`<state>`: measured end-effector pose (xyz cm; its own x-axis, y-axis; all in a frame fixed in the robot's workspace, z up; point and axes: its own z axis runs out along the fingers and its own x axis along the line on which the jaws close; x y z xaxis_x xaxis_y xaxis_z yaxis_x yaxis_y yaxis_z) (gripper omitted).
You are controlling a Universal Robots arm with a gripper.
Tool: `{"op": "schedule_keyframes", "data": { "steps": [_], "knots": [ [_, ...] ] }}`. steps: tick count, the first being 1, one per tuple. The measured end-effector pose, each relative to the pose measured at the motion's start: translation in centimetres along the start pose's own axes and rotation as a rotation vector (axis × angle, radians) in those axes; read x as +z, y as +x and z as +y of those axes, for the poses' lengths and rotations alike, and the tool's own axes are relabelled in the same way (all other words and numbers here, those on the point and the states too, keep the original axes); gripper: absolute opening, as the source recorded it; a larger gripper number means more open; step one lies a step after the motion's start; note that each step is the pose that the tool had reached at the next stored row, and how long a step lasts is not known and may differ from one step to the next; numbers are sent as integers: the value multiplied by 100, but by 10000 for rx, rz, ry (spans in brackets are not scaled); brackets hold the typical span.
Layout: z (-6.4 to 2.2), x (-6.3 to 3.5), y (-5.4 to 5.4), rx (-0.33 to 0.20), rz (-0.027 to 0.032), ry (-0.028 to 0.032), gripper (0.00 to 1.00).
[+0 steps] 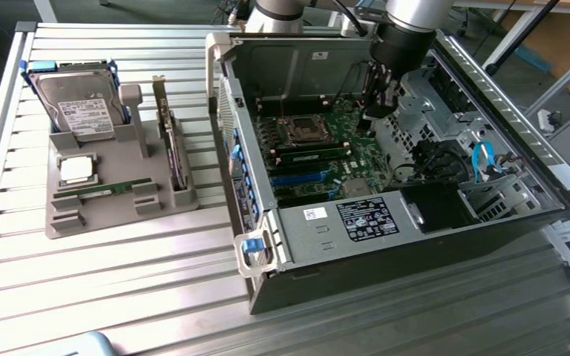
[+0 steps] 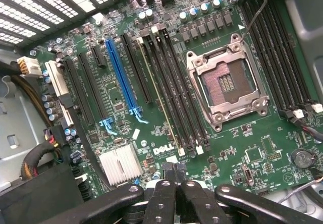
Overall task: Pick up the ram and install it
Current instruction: 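Press down the ram until it locks into place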
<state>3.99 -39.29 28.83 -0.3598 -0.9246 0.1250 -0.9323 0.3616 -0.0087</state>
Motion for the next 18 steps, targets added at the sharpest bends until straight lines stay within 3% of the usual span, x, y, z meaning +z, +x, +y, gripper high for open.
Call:
{"op": "schedule_keyframes", "data": {
  "steps": [18],
  "knots": [
    [0,0,1,771,7,-97,11]
  ]
}}
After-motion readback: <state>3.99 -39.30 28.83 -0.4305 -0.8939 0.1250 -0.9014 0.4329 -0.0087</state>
